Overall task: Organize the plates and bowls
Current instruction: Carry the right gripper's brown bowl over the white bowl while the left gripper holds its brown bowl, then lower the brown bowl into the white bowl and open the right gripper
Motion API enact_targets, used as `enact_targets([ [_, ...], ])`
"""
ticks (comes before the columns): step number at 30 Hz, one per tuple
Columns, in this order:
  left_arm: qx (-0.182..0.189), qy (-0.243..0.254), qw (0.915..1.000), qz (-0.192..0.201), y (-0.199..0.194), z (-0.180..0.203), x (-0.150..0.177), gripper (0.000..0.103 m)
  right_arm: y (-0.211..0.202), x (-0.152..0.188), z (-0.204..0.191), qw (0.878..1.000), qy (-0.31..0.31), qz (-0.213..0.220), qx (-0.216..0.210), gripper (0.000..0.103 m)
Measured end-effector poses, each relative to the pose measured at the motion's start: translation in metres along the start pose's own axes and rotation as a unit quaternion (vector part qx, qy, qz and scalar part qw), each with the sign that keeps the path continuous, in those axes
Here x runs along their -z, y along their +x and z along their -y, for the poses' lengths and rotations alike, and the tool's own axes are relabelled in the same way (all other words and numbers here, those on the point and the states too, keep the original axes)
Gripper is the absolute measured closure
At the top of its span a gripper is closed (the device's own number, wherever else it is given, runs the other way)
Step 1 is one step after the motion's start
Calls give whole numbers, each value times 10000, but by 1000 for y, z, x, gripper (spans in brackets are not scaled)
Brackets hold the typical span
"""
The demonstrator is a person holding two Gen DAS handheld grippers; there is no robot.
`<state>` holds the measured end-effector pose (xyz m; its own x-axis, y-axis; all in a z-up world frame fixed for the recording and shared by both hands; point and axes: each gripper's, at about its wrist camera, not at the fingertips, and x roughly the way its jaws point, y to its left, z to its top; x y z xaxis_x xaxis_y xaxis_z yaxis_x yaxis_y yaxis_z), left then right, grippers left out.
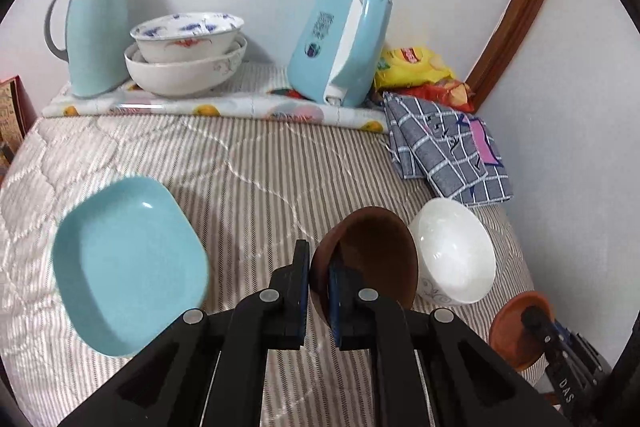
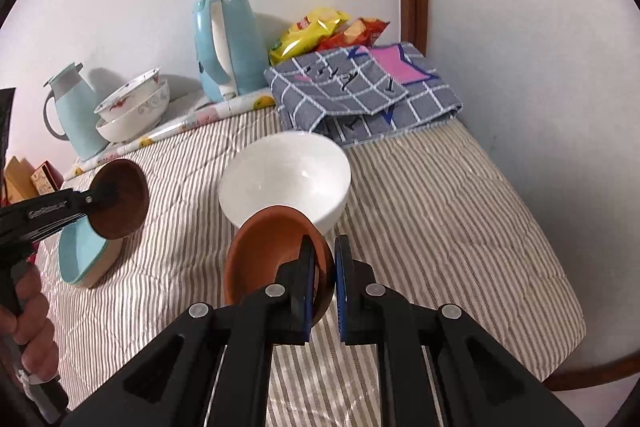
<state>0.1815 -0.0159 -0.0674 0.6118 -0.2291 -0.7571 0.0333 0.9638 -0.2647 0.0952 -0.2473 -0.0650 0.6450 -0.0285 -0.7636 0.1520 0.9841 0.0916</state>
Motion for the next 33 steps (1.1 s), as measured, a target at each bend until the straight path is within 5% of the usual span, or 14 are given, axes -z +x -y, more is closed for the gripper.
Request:
enact_targets([
  [16,-182,-187,9996,94,0,-30,-15,94,24,-35,-15,9999,-77,64,91,94],
  [33,-302,-368,9989,-41,25,-51,-23,94,86,-44,-26,9988,-256,-361,224,94],
])
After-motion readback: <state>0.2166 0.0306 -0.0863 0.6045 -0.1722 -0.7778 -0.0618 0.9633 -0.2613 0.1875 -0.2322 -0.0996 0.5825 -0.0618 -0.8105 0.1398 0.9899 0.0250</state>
